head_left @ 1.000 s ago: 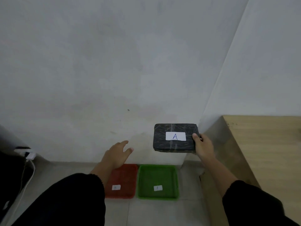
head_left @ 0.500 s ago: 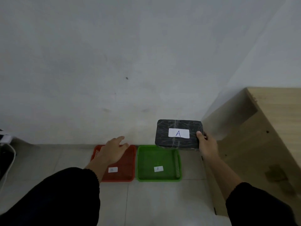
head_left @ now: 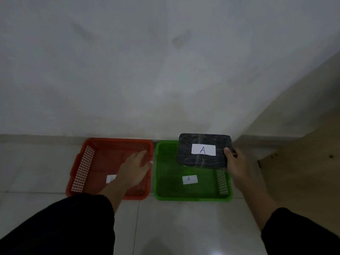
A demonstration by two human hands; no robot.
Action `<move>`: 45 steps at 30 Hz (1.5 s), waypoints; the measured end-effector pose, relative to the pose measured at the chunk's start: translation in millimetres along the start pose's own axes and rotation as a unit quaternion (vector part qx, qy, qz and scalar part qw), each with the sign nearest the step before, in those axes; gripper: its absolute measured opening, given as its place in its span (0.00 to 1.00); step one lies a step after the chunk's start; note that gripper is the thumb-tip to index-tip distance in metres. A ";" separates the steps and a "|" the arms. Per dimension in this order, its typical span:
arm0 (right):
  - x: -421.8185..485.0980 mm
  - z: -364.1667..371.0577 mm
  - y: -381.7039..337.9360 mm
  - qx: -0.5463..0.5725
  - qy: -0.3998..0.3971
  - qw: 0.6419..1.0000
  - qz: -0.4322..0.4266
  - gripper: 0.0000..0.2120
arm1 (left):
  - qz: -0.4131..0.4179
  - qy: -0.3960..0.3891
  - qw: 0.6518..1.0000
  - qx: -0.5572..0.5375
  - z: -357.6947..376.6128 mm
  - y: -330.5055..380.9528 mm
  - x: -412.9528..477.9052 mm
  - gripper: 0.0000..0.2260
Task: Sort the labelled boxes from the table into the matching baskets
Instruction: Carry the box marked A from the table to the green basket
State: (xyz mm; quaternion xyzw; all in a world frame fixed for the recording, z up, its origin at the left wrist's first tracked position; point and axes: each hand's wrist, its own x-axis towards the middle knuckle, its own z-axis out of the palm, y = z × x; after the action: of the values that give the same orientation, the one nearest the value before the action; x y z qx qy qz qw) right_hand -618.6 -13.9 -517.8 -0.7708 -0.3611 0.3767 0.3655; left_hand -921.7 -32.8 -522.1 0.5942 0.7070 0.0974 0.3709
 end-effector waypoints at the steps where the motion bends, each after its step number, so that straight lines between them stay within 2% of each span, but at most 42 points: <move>1: 8.5 13.6 17.8 0.002 -0.001 1.000 0.002 0.17 | 0.013 0.004 1.000 0.010 15.7 -9.8 11.6 0.26; 7: 52.8 83.0 97.8 0.016 -0.015 1.000 -0.002 0.20 | 0.081 0.013 0.993 0.082 87.6 -58.8 73.6 0.27; 14: 85.5 138.8 150.2 0.027 -0.017 0.999 -0.003 0.20 | 0.138 0.011 0.973 0.184 121.9 -101.0 114.1 0.28; 20: 90.4 168.0 162.7 0.055 -0.014 0.998 0.002 0.19 | 0.163 0.019 0.964 0.209 124.1 -110.4 117.6 0.28; 28: 94.0 187.8 171.3 0.025 -0.017 0.999 0.020 0.20 | 0.164 0.025 0.960 0.224 131.1 -113.9 118.6 0.27; 32: 96.8 189.3 172.1 -0.015 -0.062 0.998 0.008 0.18 | 0.164 0.027 0.961 0.222 132.7 -113.9 118.8 0.27; 36: 102.1 184.3 177.4 -0.169 -0.079 0.982 -0.004 0.27 | 0.157 0.024 0.964 0.213 134.4 -112.4 117.4 0.27; 38: 102.7 182.4 177.1 -0.198 -0.088 0.976 -0.009 0.32 | 0.155 0.026 0.964 0.213 134.6 -111.1 116.4 0.27; 45: 103.6 179.6 171.7 -0.103 -0.171 0.980 0.001 0.37 | 0.156 0.028 0.967 0.199 133.3 -107.0 113.9 0.28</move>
State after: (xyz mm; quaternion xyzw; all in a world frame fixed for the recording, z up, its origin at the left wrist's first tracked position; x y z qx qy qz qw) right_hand -674.8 43.6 -774.7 -0.7289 -0.4545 0.4639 0.2166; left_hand -920.7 1.3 -724.7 0.7558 0.6212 0.0282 0.2051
